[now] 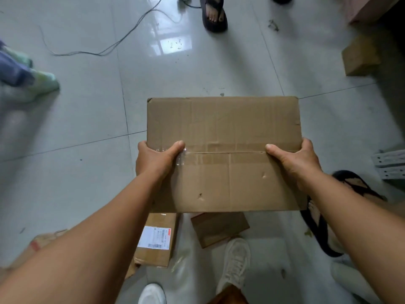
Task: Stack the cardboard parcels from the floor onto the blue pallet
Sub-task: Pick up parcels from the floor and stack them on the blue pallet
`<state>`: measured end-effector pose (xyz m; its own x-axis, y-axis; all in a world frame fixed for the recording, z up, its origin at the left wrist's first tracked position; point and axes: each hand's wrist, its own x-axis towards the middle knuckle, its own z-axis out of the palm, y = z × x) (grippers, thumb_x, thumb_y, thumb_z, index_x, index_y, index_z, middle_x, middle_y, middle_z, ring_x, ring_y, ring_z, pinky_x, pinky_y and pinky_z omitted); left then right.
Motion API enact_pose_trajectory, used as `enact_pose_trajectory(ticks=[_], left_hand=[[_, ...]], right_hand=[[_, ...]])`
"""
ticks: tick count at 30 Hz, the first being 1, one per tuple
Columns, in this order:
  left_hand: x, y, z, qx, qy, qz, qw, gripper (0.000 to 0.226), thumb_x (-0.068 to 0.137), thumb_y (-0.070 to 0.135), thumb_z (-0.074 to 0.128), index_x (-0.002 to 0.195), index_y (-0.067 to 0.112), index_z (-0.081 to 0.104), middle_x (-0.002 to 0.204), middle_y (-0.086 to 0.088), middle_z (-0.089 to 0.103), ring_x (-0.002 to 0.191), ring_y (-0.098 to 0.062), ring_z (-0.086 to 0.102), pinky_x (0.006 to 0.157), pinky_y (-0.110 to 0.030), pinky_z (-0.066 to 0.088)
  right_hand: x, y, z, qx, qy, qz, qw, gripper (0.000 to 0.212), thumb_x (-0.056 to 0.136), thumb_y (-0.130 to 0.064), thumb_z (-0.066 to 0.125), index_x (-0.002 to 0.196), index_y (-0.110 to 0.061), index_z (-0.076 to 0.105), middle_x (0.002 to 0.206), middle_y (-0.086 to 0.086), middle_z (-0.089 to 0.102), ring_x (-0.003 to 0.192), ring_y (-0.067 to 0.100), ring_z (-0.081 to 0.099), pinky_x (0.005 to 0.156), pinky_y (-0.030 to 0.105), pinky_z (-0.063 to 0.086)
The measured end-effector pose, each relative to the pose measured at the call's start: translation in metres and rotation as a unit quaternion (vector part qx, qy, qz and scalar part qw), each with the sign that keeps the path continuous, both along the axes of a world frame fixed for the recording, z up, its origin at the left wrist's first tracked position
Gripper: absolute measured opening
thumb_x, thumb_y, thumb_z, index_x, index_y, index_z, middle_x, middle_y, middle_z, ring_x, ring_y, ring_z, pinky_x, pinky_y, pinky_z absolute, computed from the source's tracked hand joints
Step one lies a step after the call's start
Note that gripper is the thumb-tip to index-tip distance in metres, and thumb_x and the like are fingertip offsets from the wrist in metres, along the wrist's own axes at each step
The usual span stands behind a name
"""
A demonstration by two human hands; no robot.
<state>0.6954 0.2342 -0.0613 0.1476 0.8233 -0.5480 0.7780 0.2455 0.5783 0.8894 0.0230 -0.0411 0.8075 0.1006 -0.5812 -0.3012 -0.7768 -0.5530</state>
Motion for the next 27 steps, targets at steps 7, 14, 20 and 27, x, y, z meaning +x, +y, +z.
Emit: enact_pose_trajectory(ticks=[7,14,20,27], left_hand=[[-0.059,0.008,0.081,0.022,-0.030,-0.009,0.999,0.072,0.061,0.058,0.078,0.115,0.023,0.045,0.097,0.007,0.057,0.088,-0.020,0.056,0.079,-0.029,0.044],[-0.125,0.004,0.152,0.030,-0.036,-0.031,0.998,0.071,0.061,0.057,0.078,0.114,0.021,0.047,0.098,0.006,0.058,0.085,-0.020,0.055,0.075,-0.028,0.039],[-0.182,-0.013,0.195,0.008,-0.041,-0.043,0.998,0.076,0.051,0.062,0.077,0.109,0.023,0.047,0.096,0.005,0.061,0.089,-0.024,0.060,0.087,-0.038,0.050],[-0.233,-0.051,0.237,0.012,-0.045,-0.066,0.997,0.074,0.056,0.057,0.080,0.111,0.018,0.050,0.097,0.002,0.062,0.088,-0.023,0.060,0.086,-0.034,0.048]], right_hand=[[-0.071,-0.006,0.073,0.026,-0.003,-0.035,0.999,0.082,0.071,-0.049,0.078,0.137,-0.022,0.035,0.135,0.006,0.051,0.119,0.031,0.050,0.091,0.038,0.038],[-0.154,-0.020,0.141,0.038,-0.017,-0.081,0.996,0.079,0.066,-0.051,0.080,0.128,-0.022,0.041,0.126,0.004,0.056,0.112,0.030,0.054,0.092,0.040,0.044],[-0.219,-0.044,0.193,0.026,-0.022,-0.101,0.994,0.081,0.065,-0.049,0.081,0.129,-0.021,0.040,0.124,0.005,0.055,0.109,0.029,0.054,0.087,0.040,0.043],[-0.283,-0.085,0.230,0.018,-0.019,-0.134,0.991,0.099,0.066,-0.049,0.081,0.145,-0.021,0.029,0.139,0.004,0.047,0.124,0.029,0.048,0.097,0.043,0.041]])
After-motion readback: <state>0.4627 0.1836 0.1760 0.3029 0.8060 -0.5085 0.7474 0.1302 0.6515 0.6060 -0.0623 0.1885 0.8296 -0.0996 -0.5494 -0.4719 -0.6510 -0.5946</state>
